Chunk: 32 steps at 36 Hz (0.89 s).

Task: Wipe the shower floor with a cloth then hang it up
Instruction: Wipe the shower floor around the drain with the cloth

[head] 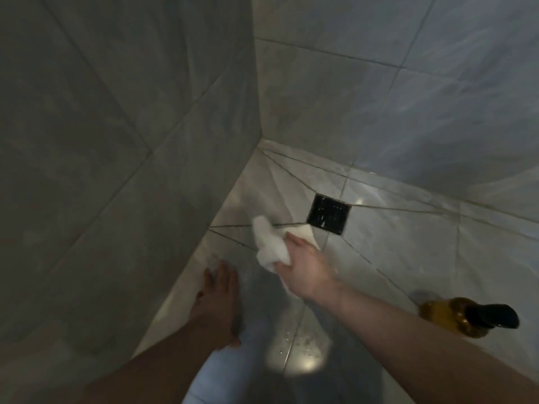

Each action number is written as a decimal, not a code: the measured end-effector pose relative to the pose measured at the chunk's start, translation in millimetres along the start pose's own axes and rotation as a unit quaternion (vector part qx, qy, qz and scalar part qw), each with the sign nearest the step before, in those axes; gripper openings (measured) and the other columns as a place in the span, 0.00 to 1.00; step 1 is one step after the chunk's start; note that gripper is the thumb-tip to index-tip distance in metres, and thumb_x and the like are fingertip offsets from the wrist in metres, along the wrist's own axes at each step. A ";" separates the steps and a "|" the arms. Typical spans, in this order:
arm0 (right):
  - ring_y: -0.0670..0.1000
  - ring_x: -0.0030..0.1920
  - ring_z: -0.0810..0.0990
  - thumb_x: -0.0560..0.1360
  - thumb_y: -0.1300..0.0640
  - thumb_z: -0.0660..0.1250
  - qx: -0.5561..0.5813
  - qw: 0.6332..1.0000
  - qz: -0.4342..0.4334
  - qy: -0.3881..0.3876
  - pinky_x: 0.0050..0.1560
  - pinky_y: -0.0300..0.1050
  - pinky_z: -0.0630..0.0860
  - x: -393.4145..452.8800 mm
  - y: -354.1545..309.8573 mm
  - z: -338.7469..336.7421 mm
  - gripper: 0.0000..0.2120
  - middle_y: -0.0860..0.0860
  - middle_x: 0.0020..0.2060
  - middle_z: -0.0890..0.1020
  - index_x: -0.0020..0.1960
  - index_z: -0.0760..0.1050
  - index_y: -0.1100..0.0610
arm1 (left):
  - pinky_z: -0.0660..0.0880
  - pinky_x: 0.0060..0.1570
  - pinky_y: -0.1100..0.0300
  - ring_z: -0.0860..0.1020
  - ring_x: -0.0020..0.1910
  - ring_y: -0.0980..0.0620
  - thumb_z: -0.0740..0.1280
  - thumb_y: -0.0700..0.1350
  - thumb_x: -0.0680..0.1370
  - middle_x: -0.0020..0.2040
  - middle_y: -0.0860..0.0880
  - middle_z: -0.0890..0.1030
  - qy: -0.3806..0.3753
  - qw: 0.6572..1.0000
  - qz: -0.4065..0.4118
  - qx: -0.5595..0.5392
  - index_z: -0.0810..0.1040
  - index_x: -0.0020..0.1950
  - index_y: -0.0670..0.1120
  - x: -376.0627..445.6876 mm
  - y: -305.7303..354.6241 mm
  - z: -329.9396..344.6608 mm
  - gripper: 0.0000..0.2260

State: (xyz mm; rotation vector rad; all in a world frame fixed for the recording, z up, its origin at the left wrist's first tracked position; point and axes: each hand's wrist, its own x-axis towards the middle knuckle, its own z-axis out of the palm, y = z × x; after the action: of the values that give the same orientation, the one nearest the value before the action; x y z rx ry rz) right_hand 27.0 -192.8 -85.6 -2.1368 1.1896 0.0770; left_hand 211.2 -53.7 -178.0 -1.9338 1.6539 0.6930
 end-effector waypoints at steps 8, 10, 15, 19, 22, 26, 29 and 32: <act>0.58 0.79 0.50 0.79 0.44 0.60 -0.180 0.976 -0.030 -0.118 0.73 0.60 0.59 -33.7 25.1 38.7 0.29 0.48 0.80 0.50 0.77 0.56 0.45 | 0.57 0.70 0.35 0.36 0.75 0.31 0.74 0.69 0.53 0.77 0.37 0.36 0.022 0.999 0.007 -0.022 0.34 0.76 0.39 -5.0 -0.4 3.8 0.71; 0.57 0.80 0.48 0.79 0.42 0.58 -0.192 0.971 -0.030 -0.138 0.75 0.57 0.58 -57.4 51.5 35.7 0.30 0.46 0.80 0.47 0.78 0.52 0.43 | 0.58 0.71 0.37 0.37 0.75 0.31 0.76 0.68 0.54 0.76 0.36 0.34 0.034 0.999 0.004 -0.033 0.31 0.75 0.39 -8.4 1.4 2.0 0.71; 0.57 0.80 0.50 0.75 0.40 0.56 -0.189 0.970 -0.013 -0.151 0.76 0.55 0.59 -86.9 95.1 28.3 0.32 0.42 0.79 0.45 0.77 0.49 0.39 | 0.57 0.71 0.37 0.38 0.74 0.29 0.77 0.66 0.54 0.76 0.35 0.35 0.038 0.999 -0.002 -0.032 0.30 0.74 0.36 -9.5 4.4 -1.8 0.71; 0.56 0.80 0.48 0.79 0.42 0.57 -0.163 0.976 -0.011 -0.147 0.77 0.55 0.55 -60.9 71.2 24.1 0.31 0.49 0.80 0.51 0.79 0.50 0.43 | 0.57 0.72 0.38 0.39 0.74 0.29 0.78 0.65 0.56 0.76 0.36 0.33 0.038 0.999 -0.007 -0.039 0.31 0.75 0.39 -12.6 5.6 -2.7 0.70; 0.57 0.78 0.54 0.79 0.44 0.58 -0.133 0.984 -0.027 -0.115 0.76 0.56 0.57 -19.3 49.6 21.8 0.30 0.51 0.80 0.53 0.79 0.55 0.46 | 0.58 0.72 0.39 0.39 0.74 0.28 0.78 0.64 0.58 0.76 0.37 0.32 0.038 0.998 -0.012 -0.049 0.31 0.75 0.40 -18.0 7.4 -7.5 0.68; 0.62 0.77 0.55 0.77 0.44 0.61 -0.120 0.986 -0.013 -0.113 0.74 0.60 0.60 11.1 35.7 26.2 0.31 0.48 0.80 0.49 0.78 0.56 0.45 | 0.58 0.72 0.39 0.38 0.74 0.29 0.78 0.63 0.59 0.76 0.38 0.31 0.030 0.998 -0.014 -0.060 0.31 0.76 0.41 -23.2 8.3 -15.6 0.68; 0.59 0.79 0.49 0.78 0.43 0.61 -0.160 0.979 -0.025 -0.125 0.76 0.60 0.57 -15.8 45.9 27.4 0.34 0.46 0.80 0.46 0.79 0.51 0.44 | 0.57 0.72 0.38 0.37 0.74 0.28 0.79 0.64 0.57 0.76 0.36 0.32 0.035 0.998 -0.010 -0.051 0.31 0.76 0.40 -20.3 8.1 -15.4 0.69; 0.55 0.80 0.42 0.78 0.45 0.62 -0.171 0.974 -0.020 -0.149 0.77 0.58 0.51 -56.6 73.3 26.5 0.35 0.44 0.79 0.39 0.79 0.48 0.42 | 0.57 0.72 0.38 0.38 0.74 0.28 0.79 0.63 0.58 0.76 0.37 0.33 0.030 0.998 -0.014 -0.060 0.32 0.76 0.40 -21.0 9.1 -16.6 0.68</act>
State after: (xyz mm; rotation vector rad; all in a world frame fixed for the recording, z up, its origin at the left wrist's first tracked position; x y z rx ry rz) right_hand -55.3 -161.6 -124.5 -2.3374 1.0103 0.6034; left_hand 200.4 -50.5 -152.0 -2.0773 1.6507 0.7452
